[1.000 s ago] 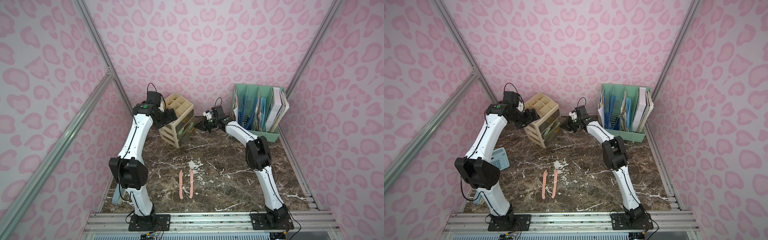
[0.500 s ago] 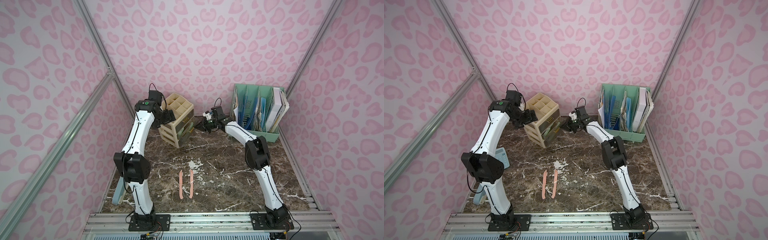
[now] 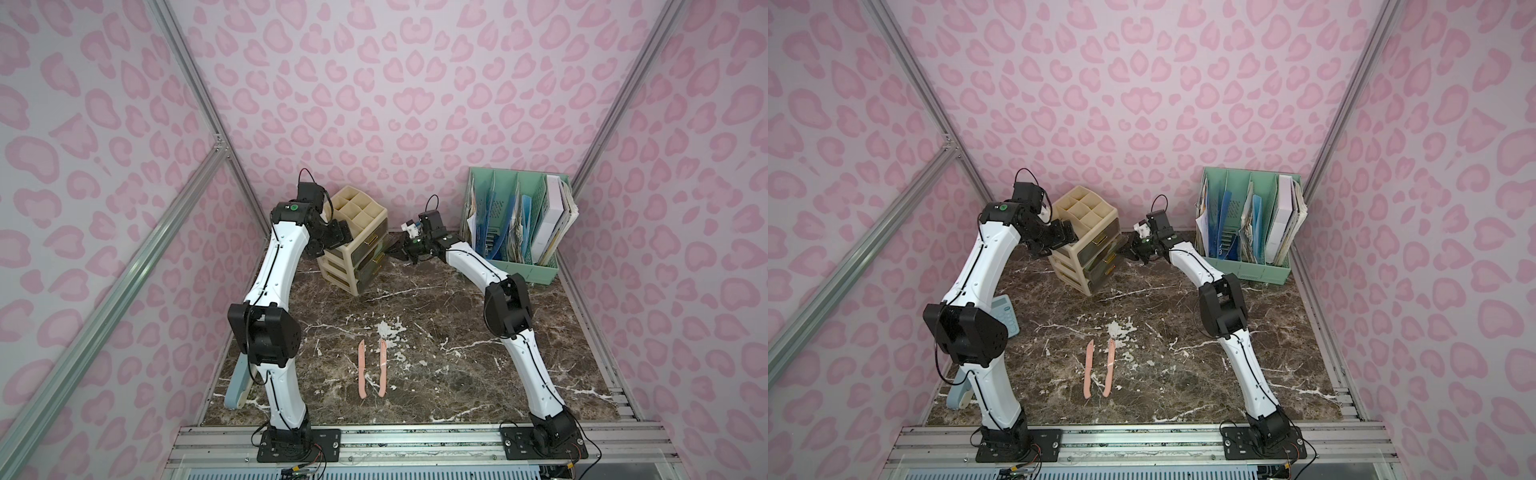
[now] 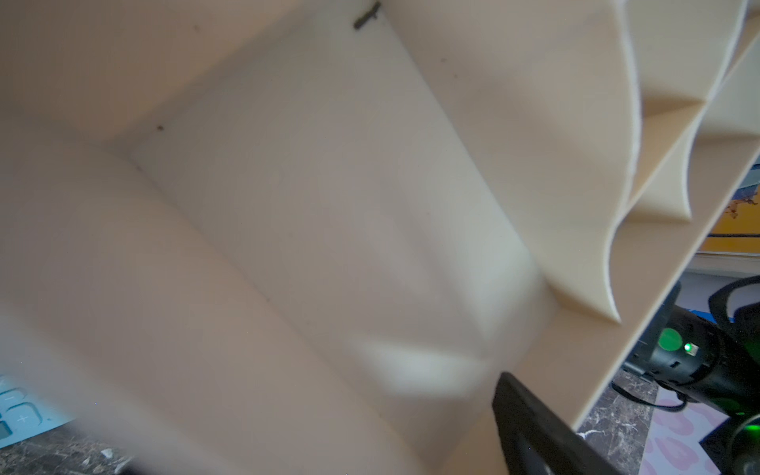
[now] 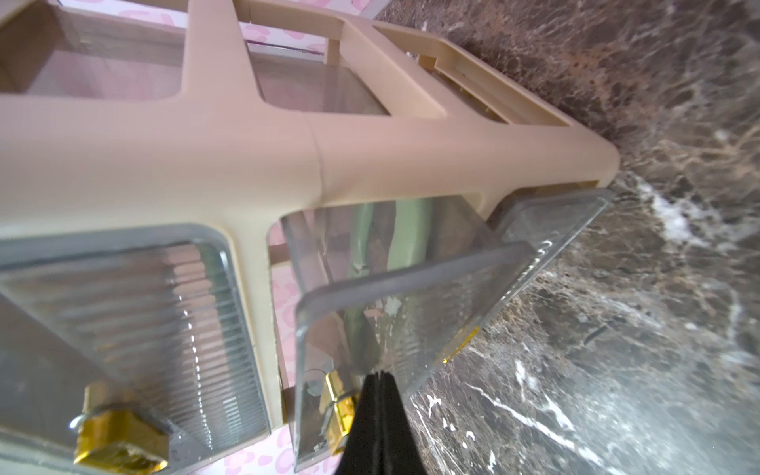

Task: Place the fruit knives into the drawer by color
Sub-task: Close the drawer in the storage box.

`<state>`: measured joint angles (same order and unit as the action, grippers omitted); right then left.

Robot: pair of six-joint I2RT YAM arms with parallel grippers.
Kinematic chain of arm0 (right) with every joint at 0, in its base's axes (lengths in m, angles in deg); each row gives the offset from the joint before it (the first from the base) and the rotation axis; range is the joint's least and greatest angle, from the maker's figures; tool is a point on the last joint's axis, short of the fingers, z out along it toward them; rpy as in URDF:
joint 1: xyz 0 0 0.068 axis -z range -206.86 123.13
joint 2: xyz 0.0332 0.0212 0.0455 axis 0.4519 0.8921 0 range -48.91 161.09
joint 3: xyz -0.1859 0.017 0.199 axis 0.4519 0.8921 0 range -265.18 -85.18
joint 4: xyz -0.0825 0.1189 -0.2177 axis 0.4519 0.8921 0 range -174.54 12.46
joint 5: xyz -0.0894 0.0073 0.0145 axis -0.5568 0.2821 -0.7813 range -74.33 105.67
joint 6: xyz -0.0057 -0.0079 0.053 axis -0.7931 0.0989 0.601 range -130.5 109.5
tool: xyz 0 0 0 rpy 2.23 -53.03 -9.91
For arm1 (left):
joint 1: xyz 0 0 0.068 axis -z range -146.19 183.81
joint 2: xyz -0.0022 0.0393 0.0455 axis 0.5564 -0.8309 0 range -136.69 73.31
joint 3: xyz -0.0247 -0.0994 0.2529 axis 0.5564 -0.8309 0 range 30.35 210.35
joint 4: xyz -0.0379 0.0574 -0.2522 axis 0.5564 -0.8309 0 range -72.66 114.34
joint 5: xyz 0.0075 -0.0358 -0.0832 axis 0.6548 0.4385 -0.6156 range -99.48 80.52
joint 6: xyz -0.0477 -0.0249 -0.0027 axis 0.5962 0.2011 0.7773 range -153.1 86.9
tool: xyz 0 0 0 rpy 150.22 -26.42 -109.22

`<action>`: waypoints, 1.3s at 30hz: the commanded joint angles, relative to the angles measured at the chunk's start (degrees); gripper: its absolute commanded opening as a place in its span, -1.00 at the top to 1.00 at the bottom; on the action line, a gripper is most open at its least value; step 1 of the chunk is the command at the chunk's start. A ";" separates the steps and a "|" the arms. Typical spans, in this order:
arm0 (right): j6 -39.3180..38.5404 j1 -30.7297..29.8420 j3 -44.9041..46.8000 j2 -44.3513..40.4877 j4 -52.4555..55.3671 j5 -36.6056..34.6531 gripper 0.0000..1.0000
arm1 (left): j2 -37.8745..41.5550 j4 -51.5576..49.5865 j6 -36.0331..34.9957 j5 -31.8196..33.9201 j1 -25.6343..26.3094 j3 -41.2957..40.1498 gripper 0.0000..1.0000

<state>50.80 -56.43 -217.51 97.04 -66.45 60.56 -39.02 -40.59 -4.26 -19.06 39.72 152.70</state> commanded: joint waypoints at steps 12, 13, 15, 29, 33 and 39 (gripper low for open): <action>2.66 -0.67 -7.26 4.77 -2.07 3.10 1.00 | -0.33 0.28 0.08 -2.54 0.06 -1.22 -0.86; 2.92 -0.67 -7.45 4.91 -2.45 3.24 1.00 | -0.29 0.25 0.08 -2.46 0.06 -1.23 -0.86; 3.41 -0.67 -7.61 5.17 -2.92 3.35 1.00 | -0.28 0.29 0.08 -2.45 0.03 -1.23 -0.86; 6.75 -1.09 -12.29 8.43 -5.17 5.02 1.00 | -0.46 0.45 -0.01 -2.70 -0.10 -1.06 -0.86; 3.85 -1.02 -12.58 7.77 -1.12 3.49 1.00 | -0.33 0.38 -0.01 -2.77 -0.20 -1.14 -0.86; -0.55 -0.77 -6.62 3.39 2.08 0.98 1.00 | -0.34 0.48 -0.01 -3.15 -0.59 -1.49 -0.86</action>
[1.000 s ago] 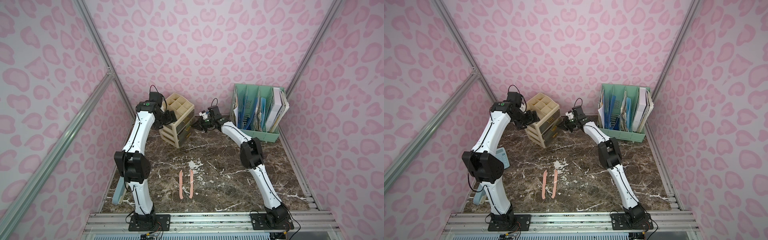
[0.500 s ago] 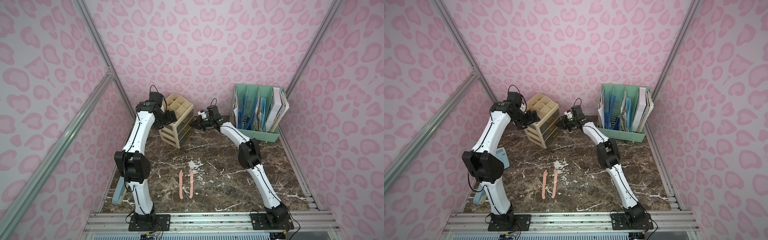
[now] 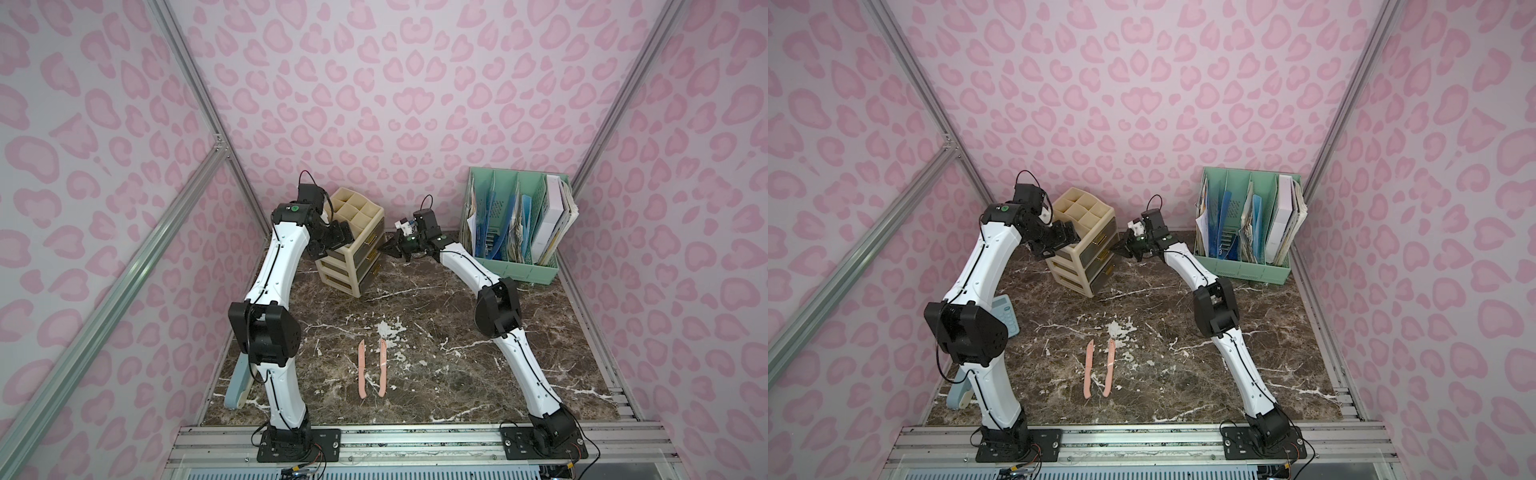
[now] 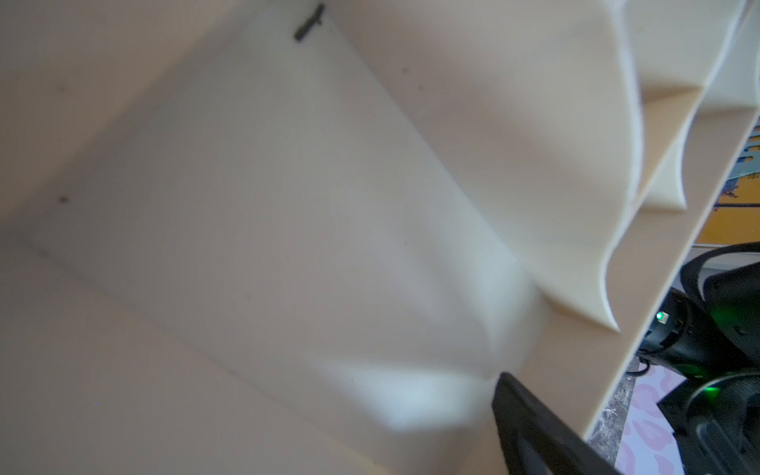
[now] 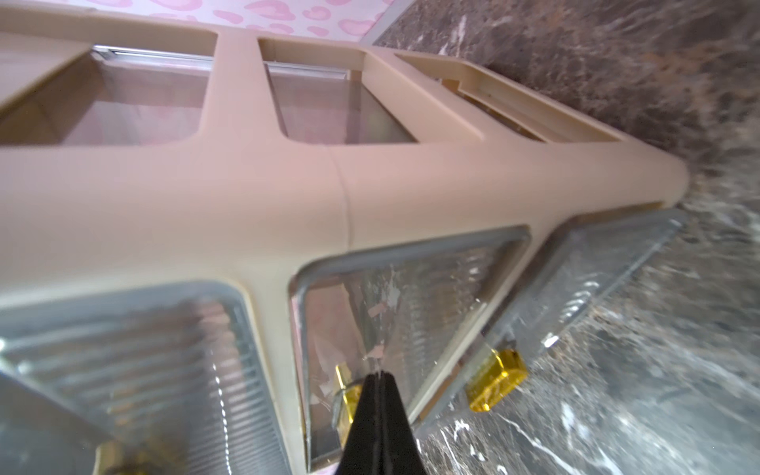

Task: Place the fruit knives into the drawer by color
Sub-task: Close the drawer in the storage box.

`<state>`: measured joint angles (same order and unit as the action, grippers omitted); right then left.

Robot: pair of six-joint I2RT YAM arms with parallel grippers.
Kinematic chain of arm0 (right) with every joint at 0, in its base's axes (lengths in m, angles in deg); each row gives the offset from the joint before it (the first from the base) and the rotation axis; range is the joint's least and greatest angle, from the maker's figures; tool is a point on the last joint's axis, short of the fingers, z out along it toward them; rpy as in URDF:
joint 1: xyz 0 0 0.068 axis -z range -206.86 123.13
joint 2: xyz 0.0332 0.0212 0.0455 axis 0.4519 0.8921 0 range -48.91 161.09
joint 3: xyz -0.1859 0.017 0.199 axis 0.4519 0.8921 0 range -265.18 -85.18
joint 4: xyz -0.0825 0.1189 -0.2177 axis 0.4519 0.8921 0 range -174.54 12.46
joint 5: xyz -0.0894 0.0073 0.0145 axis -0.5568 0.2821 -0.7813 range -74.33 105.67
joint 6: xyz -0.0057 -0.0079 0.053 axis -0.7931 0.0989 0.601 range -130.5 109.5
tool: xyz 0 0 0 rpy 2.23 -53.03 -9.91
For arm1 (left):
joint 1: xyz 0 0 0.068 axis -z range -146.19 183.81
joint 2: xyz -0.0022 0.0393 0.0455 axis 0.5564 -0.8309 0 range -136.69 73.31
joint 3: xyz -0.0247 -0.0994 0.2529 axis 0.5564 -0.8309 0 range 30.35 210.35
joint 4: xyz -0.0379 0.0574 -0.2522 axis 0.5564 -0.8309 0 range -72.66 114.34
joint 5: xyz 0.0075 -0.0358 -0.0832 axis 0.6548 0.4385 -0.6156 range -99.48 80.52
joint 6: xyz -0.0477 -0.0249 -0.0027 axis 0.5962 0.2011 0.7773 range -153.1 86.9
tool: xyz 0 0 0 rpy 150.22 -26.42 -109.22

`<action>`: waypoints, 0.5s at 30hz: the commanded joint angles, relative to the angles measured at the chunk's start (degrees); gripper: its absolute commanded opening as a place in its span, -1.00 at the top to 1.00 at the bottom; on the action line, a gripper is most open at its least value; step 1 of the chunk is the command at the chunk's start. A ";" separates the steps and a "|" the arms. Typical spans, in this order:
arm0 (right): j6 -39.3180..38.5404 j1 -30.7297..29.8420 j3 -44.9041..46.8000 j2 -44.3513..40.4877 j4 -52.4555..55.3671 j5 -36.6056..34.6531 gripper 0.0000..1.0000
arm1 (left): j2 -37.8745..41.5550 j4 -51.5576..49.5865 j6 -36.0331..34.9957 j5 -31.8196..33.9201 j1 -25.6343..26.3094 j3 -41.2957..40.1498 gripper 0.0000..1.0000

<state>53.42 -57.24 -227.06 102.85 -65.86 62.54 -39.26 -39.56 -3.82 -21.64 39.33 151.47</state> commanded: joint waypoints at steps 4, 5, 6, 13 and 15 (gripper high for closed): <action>-2.07 0.29 15.18 -8.50 -5.15 -1.75 0.90 | -0.01 -0.61 -0.27 -0.80 -0.42 -0.53 -0.86; -1.97 0.40 17.34 -9.57 -6.12 -1.99 0.82 | -0.01 -0.57 -0.11 -0.83 -0.51 -0.60 -0.86; -1.92 0.40 19.73 -10.71 -7.25 -2.21 0.72 | -0.01 -0.54 -0.01 -1.01 -0.61 -0.62 -0.85; 2.39 0.27 30.39 -14.13 -17.66 -1.10 0.21 | -0.10 -0.31 0.52 -2.10 -1.07 -1.24 -0.83; 3.44 0.11 30.76 -13.98 -19.30 -0.82 0.13 | -0.18 -0.18 0.69 -2.39 -1.13 -1.24 -0.82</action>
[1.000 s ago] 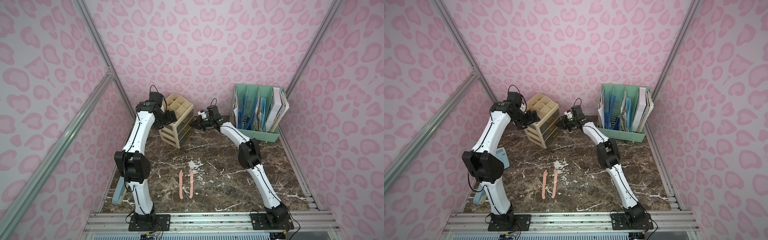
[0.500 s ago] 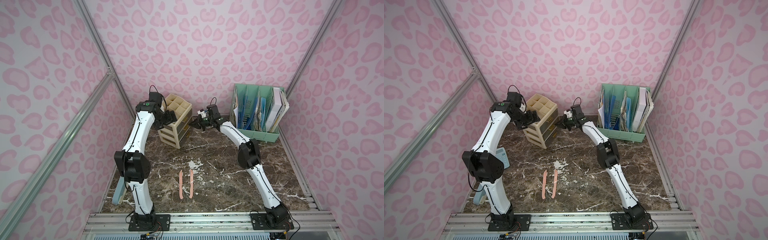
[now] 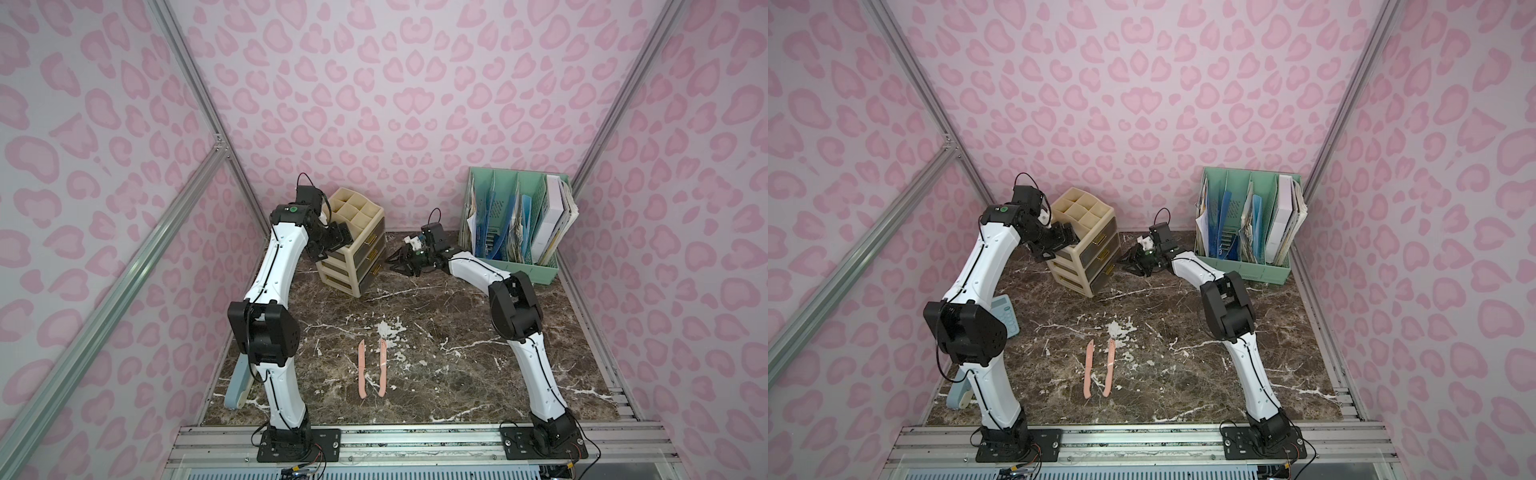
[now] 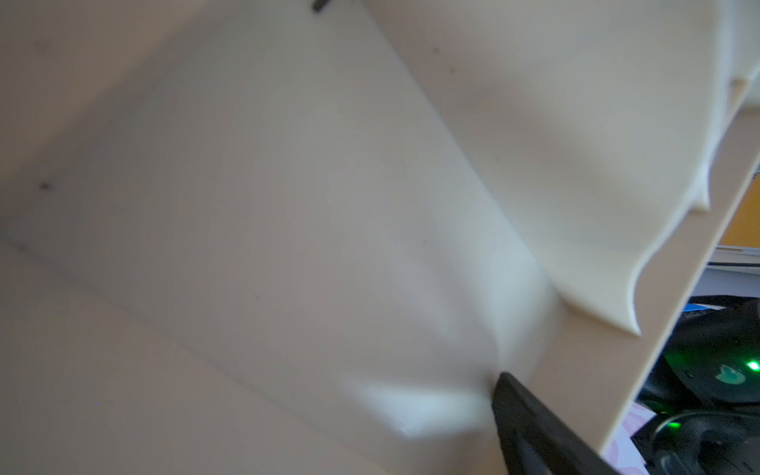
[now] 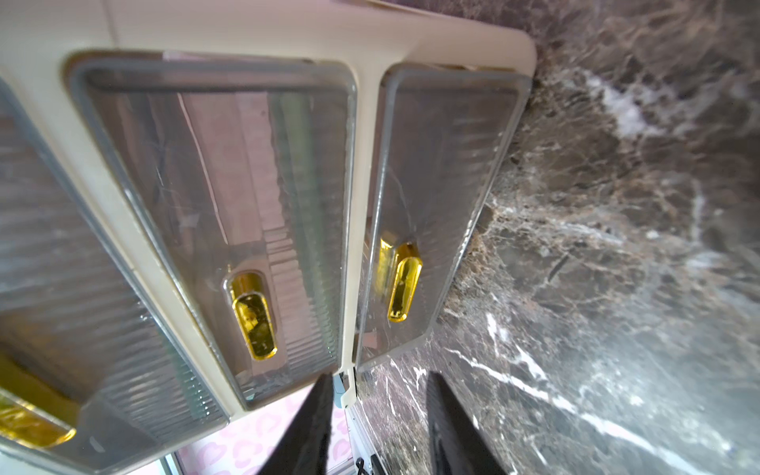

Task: Place the fruit knives into the drawer by color
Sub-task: Close the drawer in the storage box, then open the drawer in the storage box.

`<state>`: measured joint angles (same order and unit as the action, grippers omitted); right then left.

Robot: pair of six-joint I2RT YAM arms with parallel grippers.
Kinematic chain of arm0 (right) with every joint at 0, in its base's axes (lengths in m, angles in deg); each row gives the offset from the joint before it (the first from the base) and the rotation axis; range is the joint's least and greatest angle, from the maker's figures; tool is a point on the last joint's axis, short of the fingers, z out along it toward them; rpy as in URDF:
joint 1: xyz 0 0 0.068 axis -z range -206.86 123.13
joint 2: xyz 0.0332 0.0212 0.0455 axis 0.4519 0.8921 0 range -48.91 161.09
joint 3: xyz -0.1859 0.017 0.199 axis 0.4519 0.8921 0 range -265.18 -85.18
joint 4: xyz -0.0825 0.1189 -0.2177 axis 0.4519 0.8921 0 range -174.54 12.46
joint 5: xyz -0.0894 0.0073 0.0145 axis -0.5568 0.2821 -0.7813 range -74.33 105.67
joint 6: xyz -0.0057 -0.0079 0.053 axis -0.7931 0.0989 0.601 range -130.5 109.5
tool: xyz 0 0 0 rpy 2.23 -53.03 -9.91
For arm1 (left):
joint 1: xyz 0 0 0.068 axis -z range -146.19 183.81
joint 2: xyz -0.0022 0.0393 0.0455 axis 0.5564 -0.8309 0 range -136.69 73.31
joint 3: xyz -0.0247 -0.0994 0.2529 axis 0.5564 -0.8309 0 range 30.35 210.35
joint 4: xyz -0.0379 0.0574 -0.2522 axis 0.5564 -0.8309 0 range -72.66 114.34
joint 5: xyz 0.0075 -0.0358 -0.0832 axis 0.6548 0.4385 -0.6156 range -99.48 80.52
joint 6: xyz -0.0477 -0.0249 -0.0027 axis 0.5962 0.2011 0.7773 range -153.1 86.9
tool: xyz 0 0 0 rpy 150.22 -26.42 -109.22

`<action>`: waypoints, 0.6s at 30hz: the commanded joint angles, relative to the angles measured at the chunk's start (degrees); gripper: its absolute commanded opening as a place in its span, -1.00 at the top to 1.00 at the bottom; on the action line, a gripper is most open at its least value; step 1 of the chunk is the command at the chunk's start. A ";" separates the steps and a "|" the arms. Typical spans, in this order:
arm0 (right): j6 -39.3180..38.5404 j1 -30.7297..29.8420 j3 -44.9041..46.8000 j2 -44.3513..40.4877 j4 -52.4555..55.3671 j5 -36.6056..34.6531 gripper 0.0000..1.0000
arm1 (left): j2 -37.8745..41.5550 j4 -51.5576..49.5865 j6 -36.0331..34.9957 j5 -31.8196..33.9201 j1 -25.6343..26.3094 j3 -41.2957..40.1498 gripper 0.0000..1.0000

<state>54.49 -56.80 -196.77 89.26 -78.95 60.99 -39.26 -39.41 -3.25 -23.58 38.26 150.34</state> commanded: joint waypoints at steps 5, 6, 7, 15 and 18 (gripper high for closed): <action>4.87 -0.61 0.58 0.86 -9.44 1.44 0.13 | -0.15 -0.32 0.21 -0.73 -0.15 -0.28 -0.82; 5.49 -0.72 0.78 1.11 -10.31 1.64 0.14 | -0.10 -0.27 0.22 -0.74 -0.23 -0.28 -0.82; 6.11 -0.78 1.00 1.29 -11.22 1.60 0.15 | -0.15 -0.26 0.21 -0.74 -0.24 -0.41 -0.82; 9.82 -1.25 3.44 2.41 -16.44 1.85 0.18 | 0.07 -0.25 0.30 -1.07 -0.54 -0.78 -0.82; 11.32 -1.45 4.29 2.85 -19.00 2.14 0.19 | 0.29 -0.25 0.22 -0.93 -0.59 -1.06 -0.82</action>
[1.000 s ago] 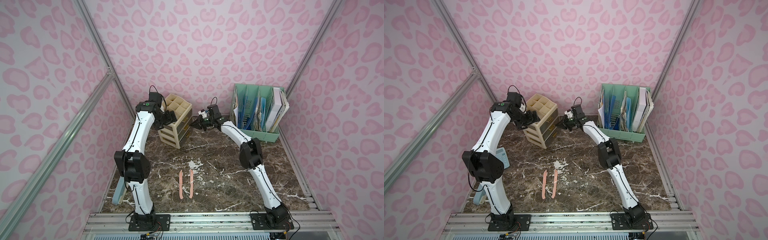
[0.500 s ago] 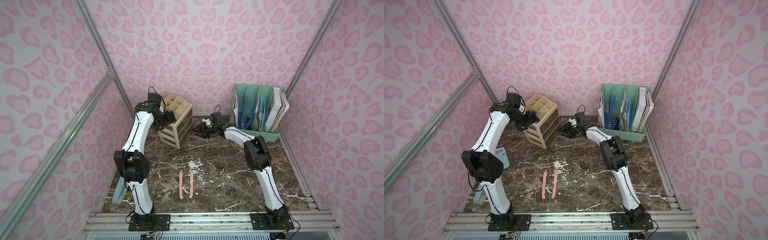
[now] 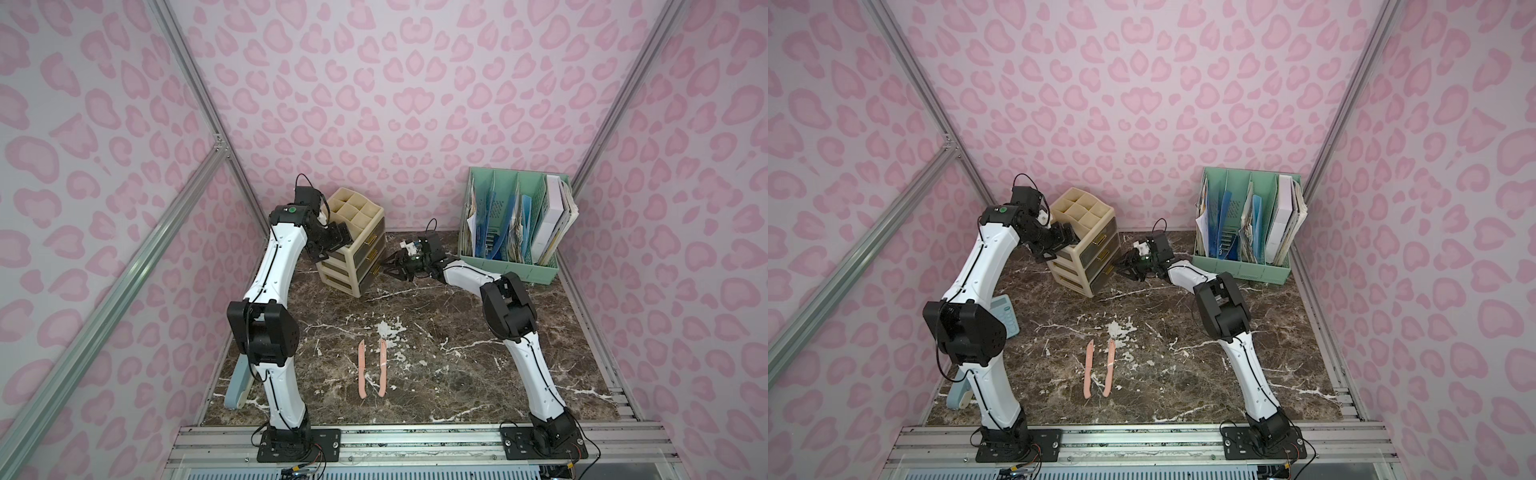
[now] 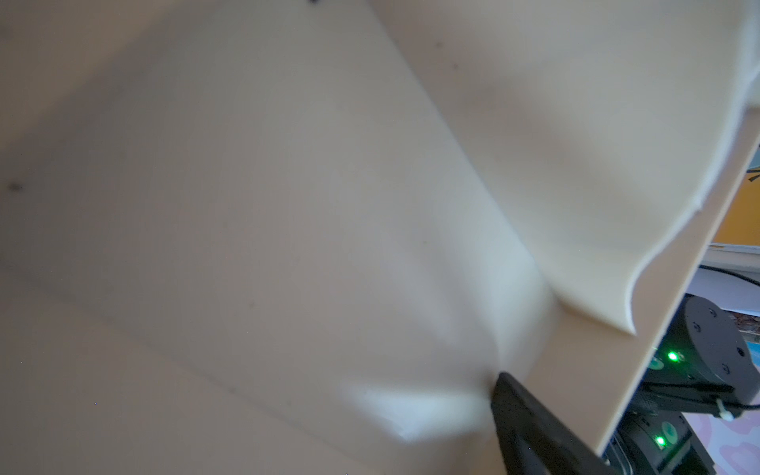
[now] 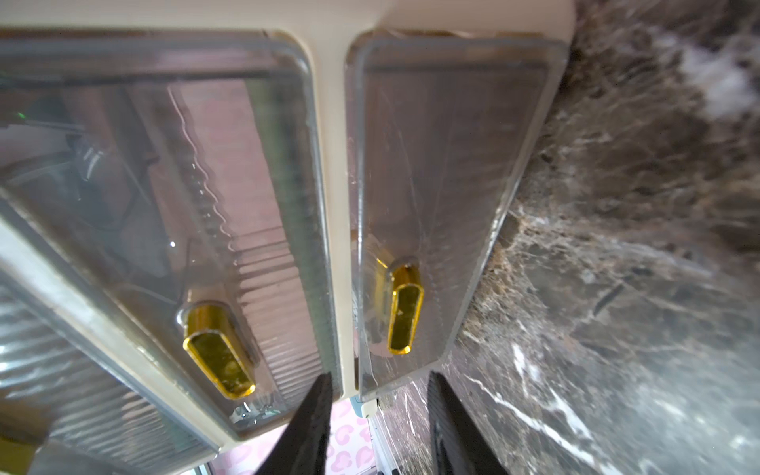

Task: Place the fruit knives into the drawer by color
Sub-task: Open the drawer in the storage box.

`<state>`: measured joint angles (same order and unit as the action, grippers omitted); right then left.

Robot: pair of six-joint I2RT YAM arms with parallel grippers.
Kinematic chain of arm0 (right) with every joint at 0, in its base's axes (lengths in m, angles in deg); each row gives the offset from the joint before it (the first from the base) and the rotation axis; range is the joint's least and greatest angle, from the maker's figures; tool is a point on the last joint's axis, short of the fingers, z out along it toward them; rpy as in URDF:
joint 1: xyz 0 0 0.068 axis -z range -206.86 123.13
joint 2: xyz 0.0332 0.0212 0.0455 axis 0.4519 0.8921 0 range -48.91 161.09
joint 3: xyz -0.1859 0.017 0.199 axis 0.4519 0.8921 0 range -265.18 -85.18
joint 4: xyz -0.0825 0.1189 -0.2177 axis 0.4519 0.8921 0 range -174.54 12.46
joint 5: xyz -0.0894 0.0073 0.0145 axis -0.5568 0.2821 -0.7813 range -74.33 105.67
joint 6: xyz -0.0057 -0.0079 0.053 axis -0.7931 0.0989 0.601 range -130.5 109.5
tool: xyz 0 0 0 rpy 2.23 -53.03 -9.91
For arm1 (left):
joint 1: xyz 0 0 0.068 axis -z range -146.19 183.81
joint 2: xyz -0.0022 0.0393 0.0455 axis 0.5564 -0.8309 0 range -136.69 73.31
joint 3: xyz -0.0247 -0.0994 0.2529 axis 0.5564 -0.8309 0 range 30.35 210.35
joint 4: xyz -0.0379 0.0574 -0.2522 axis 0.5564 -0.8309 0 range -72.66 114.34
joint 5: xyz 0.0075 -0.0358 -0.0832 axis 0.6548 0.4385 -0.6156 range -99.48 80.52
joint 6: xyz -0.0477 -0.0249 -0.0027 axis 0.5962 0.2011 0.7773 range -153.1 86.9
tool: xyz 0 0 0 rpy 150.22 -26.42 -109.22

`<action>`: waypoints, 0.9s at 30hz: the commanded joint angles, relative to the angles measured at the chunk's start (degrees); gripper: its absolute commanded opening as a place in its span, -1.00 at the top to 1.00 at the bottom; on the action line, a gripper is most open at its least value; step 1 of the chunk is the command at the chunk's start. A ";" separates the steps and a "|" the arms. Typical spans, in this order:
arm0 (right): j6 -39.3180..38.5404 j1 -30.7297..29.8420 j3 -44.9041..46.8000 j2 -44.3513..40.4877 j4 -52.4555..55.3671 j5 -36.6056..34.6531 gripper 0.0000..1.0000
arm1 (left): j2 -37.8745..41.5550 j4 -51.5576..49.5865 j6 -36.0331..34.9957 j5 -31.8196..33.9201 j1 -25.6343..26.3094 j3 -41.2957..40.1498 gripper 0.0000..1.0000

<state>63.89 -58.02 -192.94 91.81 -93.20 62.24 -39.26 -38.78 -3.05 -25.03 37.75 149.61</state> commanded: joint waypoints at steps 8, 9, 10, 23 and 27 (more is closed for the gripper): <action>3.77 -0.73 0.21 1.83 -6.87 1.09 0.24 | 0.60 -0.93 -0.05 0.70 -0.27 -1.09 -0.82; 3.97 -0.75 0.16 2.05 -7.03 1.15 0.25 | 0.54 -0.95 0.02 0.62 -0.25 -1.05 -0.82; 4.11 -0.84 -0.01 2.25 -7.23 1.16 0.27 | 0.54 -0.96 0.02 0.61 -0.30 -1.10 -0.82; 5.09 -1.36 -2.12 4.28 -7.59 1.33 0.35 | 0.74 -1.04 -0.07 0.53 -0.25 -1.31 -0.82; 5.41 -1.44 -3.43 5.21 -7.48 1.38 0.42 | 0.71 -1.04 -0.07 0.52 -0.26 -1.49 -0.82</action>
<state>68.96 -59.36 -195.41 96.49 -99.32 63.05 -38.87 -37.77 -3.03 -25.62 37.54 148.41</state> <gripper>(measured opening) 0.291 0.909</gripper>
